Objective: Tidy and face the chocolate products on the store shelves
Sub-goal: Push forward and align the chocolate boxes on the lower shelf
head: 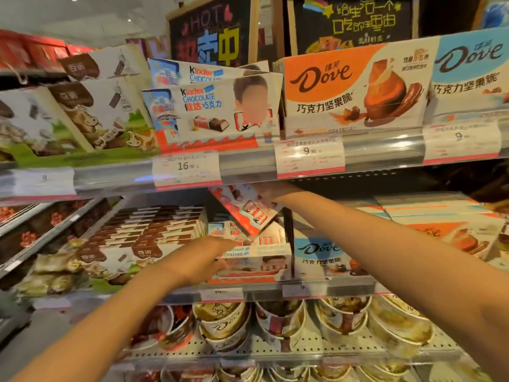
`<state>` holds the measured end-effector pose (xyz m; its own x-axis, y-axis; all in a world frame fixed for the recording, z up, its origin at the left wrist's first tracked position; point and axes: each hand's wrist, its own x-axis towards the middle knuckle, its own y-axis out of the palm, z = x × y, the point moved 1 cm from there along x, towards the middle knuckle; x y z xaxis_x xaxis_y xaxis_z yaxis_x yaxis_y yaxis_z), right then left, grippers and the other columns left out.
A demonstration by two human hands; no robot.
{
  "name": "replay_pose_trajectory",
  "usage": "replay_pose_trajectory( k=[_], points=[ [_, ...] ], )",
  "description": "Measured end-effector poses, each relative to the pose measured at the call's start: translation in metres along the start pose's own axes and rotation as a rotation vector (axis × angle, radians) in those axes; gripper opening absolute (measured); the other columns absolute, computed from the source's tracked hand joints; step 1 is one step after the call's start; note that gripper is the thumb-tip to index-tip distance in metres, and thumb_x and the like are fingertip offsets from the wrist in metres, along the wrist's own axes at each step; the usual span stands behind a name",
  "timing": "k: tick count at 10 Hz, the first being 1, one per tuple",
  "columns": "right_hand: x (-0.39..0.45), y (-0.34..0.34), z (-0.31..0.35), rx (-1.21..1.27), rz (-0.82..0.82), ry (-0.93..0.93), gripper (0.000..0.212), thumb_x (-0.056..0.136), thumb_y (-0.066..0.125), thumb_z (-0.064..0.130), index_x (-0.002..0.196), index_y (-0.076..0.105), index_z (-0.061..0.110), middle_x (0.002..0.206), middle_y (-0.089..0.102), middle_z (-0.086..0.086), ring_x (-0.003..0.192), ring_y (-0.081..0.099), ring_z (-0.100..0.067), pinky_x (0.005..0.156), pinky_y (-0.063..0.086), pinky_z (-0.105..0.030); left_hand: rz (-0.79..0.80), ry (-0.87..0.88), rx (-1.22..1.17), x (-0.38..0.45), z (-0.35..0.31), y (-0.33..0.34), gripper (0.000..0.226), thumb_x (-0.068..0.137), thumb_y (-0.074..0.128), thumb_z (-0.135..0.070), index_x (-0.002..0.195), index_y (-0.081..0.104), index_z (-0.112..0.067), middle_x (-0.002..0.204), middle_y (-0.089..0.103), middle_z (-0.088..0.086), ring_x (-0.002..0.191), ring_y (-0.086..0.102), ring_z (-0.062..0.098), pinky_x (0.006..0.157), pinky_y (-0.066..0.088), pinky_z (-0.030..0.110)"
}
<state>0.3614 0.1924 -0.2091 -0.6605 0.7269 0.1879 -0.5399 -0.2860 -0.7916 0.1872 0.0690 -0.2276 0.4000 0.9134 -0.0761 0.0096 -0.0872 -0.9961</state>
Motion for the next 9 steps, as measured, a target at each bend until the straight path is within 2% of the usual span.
replay_pose_trajectory(
  k=[1,2,3,4,5,6,7,8,9],
  points=[
    [-0.015,-0.002,0.030,0.010,0.069,0.080,0.039,0.092,0.056,0.027,0.128,0.047,0.015,0.130,0.053,-0.010,0.114,0.053,-0.024,0.097,0.044,-0.038,-0.030,0.046,-0.037,-0.002,0.000,-0.002,0.032,0.092,0.055,-0.020,0.124,0.054,-0.025,0.122,0.058,-0.010,0.110,0.055,0.012,0.088,0.044,0.025],
    [-0.014,0.008,0.037,-0.029,0.161,-0.027,0.039,0.089,0.061,0.021,0.126,0.049,0.019,0.127,0.052,-0.002,0.113,0.052,-0.018,0.098,0.043,-0.037,-0.092,0.044,-0.037,-0.002,0.003,0.002,0.034,0.090,0.059,-0.025,0.123,0.054,-0.025,0.123,0.057,-0.008,0.112,0.053,0.013,0.089,0.041,0.024],
    [-0.015,0.018,0.039,-0.190,0.186,-0.119,0.033,0.088,0.059,0.023,0.121,0.055,0.021,0.122,0.056,0.000,0.111,0.052,-0.016,0.096,0.044,-0.040,-0.243,0.028,-0.014,-0.003,0.003,0.004,0.043,0.086,0.064,-0.030,0.126,0.051,-0.024,0.127,0.052,-0.006,0.118,0.047,0.014,0.095,0.037,0.025],
    [-0.016,0.017,0.041,-0.218,0.207,-0.114,0.039,0.087,0.053,0.028,0.126,0.053,0.027,0.124,0.056,-0.003,0.113,0.052,-0.020,0.097,0.043,-0.045,-0.414,0.072,0.126,-0.005,0.002,0.001,0.049,0.072,0.075,-0.036,0.113,0.052,-0.021,0.115,0.049,-0.003,0.109,0.041,0.016,0.089,0.034,0.030],
    [-0.016,0.018,0.037,-0.259,0.225,-0.136,0.038,0.092,0.049,0.021,0.130,0.051,0.020,0.116,0.058,-0.006,0.105,0.052,-0.018,0.093,0.042,-0.037,-0.461,0.060,0.265,-0.004,-0.001,-0.007,0.058,0.061,0.080,-0.043,0.105,0.049,-0.021,0.117,0.042,-0.001,0.109,0.033,0.017,0.089,0.030,0.032],
    [-0.020,0.020,0.036,-0.424,0.255,-0.156,0.042,0.098,0.039,0.031,0.139,0.040,0.025,0.124,0.053,-0.007,0.112,0.049,-0.022,0.096,0.040,-0.041,-0.336,0.011,0.221,0.000,-0.004,-0.011,0.057,0.065,0.074,-0.050,0.108,0.047,-0.024,0.128,0.037,-0.004,0.115,0.036,0.016,0.096,0.035,0.032],
    [-0.022,0.018,0.034,-0.602,0.278,-0.102,0.051,0.099,0.027,0.044,0.148,0.020,0.030,0.153,0.028,-0.005,0.141,0.022,-0.028,0.114,0.015,-0.045,-0.255,0.010,0.133,0.002,-0.004,-0.014,0.051,0.067,0.070,-0.058,0.102,0.051,-0.027,0.117,0.043,-0.011,0.105,0.044,0.011,0.085,0.043,0.028],
    [-0.041,-0.005,0.030,-0.359,0.196,-0.060,0.054,0.101,0.028,0.038,0.150,0.011,0.024,0.155,0.023,-0.004,0.142,0.021,-0.022,0.114,0.016,-0.034,-0.127,-0.008,0.162,0.006,-0.001,-0.011,0.048,0.073,0.064,-0.061,0.108,0.055,-0.030,0.111,0.054,-0.012,0.100,0.048,0.008,0.085,0.040,0.025],
    [-0.077,-0.049,0.010,-0.101,0.071,-0.005,0.046,0.099,0.040,0.025,0.144,0.032,0.017,0.143,0.043,-0.004,0.127,0.043,-0.016,0.098,0.031,-0.014,-0.141,-0.031,0.157,0.014,-0.007,-0.010,0.056,0.068,0.053,-0.074,0.106,0.054,-0.032,0.107,0.054,-0.013,0.099,0.048,0.008,0.092,0.038,0.032]
  ],
)
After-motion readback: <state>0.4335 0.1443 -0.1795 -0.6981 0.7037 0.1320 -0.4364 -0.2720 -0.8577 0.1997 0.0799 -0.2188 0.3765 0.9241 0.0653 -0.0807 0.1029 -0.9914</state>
